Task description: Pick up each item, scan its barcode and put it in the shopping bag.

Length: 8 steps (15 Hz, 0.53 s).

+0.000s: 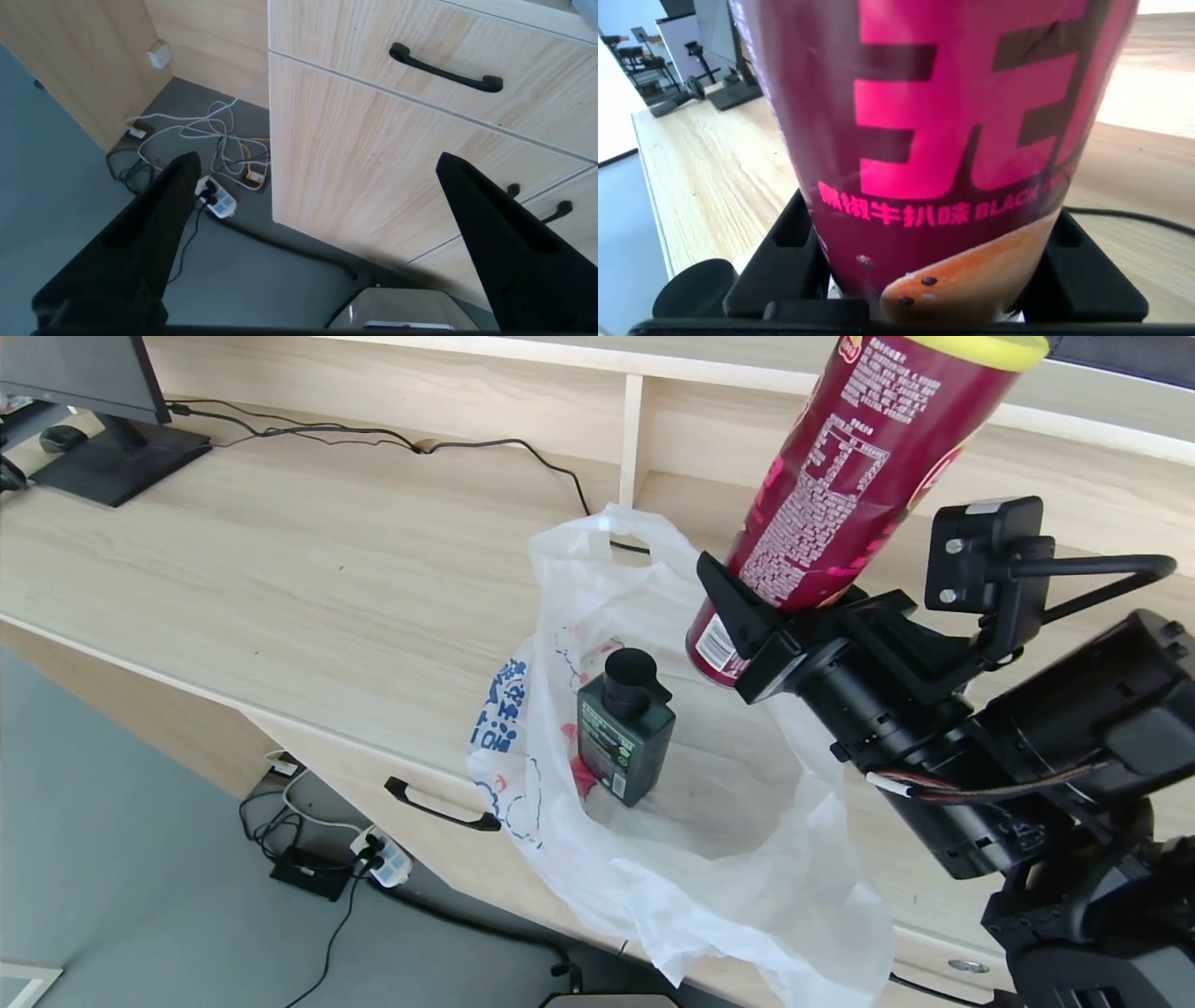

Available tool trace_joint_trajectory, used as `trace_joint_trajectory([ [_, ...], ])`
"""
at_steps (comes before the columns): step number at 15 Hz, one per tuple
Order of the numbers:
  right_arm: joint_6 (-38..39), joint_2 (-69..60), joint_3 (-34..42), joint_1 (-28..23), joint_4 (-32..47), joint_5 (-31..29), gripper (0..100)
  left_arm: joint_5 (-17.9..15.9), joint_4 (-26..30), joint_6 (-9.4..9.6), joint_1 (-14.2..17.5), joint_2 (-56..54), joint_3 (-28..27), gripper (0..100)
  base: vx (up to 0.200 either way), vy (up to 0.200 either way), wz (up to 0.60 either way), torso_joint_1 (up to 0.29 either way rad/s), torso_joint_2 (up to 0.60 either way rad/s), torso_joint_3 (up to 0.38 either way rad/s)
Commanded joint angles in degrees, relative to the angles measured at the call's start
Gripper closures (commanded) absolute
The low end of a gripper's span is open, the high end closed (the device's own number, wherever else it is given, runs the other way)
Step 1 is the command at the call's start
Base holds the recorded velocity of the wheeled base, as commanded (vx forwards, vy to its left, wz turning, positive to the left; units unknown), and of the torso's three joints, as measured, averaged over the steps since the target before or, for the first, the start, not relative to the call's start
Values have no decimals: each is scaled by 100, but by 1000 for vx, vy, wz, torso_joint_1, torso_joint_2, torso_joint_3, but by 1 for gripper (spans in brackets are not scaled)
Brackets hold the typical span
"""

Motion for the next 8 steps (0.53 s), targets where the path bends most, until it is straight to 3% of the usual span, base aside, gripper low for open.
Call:
trace_joint_trajectory([
  [1,5,234,-87,0,-8,2,100,-7,-1,6,-1,9,0,0,0,0,0,0,0,0],
  [8,-3,322,19,18,-8,11,100,1,-1,-2,-1,9,0,0,0,0,0,0,0,0],
])
